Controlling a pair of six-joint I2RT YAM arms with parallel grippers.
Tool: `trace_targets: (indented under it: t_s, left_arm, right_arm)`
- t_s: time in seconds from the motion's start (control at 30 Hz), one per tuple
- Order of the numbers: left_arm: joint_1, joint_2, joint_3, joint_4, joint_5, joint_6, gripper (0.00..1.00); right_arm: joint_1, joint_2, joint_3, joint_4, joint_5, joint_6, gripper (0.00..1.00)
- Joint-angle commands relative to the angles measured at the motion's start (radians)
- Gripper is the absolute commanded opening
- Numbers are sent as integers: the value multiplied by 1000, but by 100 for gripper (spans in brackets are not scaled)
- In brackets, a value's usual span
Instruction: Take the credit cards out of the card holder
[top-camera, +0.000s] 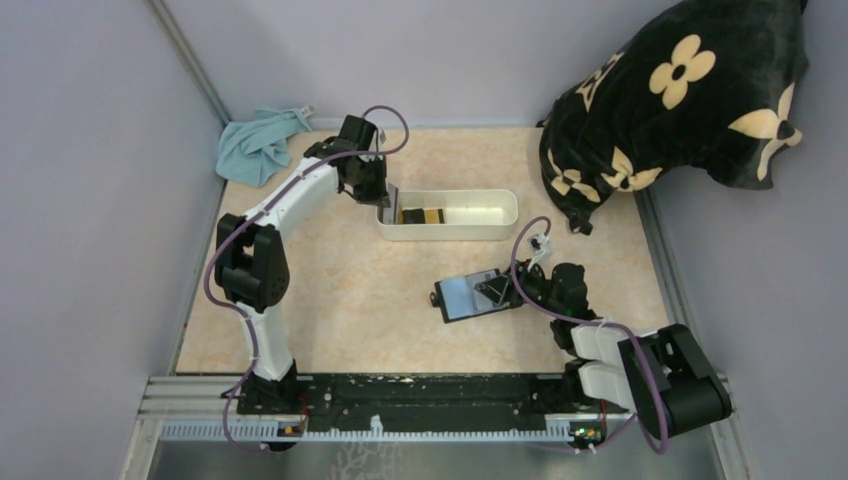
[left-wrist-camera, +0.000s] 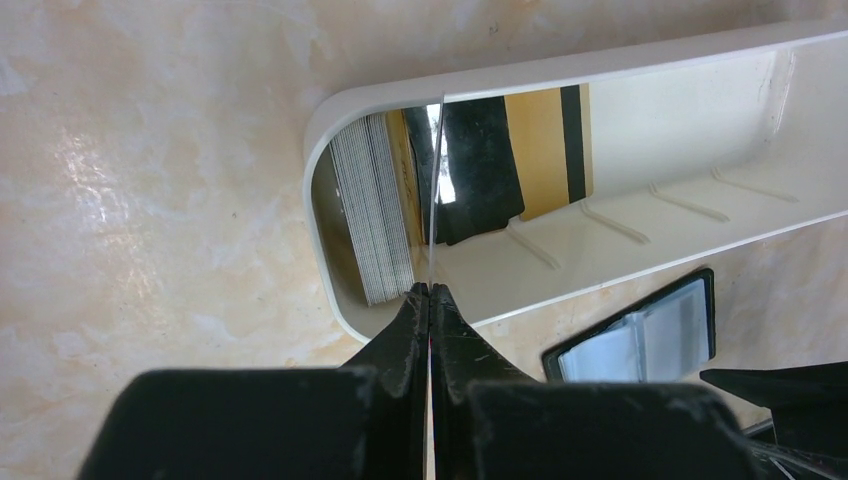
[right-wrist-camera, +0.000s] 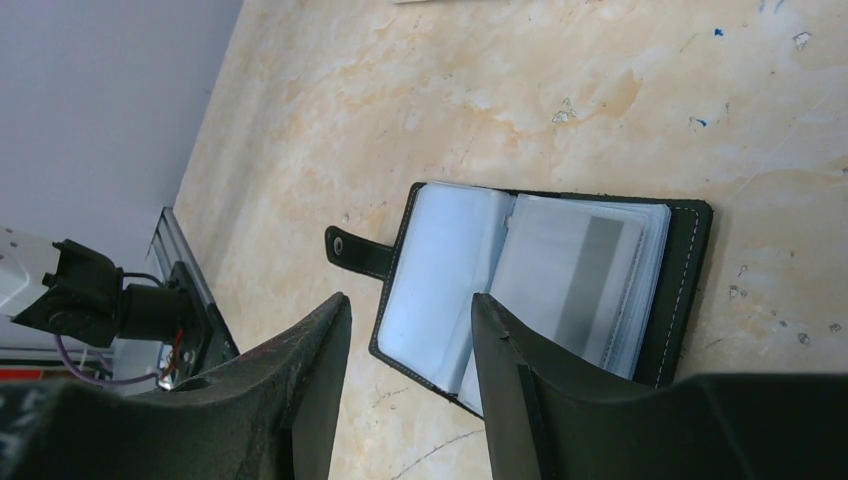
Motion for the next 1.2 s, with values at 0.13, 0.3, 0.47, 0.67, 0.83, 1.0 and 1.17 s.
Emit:
trace_targets:
  t_s: [0.13, 0.3, 0.47, 0.67, 0.83, 1.0, 1.17]
  left_arm:
    - [2, 3, -19, -26, 21, -27, 0]
    - [2, -7, -11, -62, 14, -20, 0]
    - [3, -34, -16, -79, -2, -11, 0]
    - [2, -16, -33, -67, 27, -24, 0]
    - [2, 21, -5, -63, 35, -27, 0]
    - [2, 53, 17, -61, 34, -23, 0]
    - [2, 78, 17, -56, 43, -29, 0]
  right_arm:
    - [7, -16, -7, 24, 1, -23, 48]
    - [8, -30, -9, 9, 6, -27, 48]
    - [8, -28, -6, 11, 3, -24, 48]
    - [8, -42, -12, 2, 4, -25, 48]
    - [8, -56, -10, -21, 18, -36, 48]
    - [7, -45, -6, -21, 22, -39, 48]
    - [8, -34, -5, -20, 24, -41, 48]
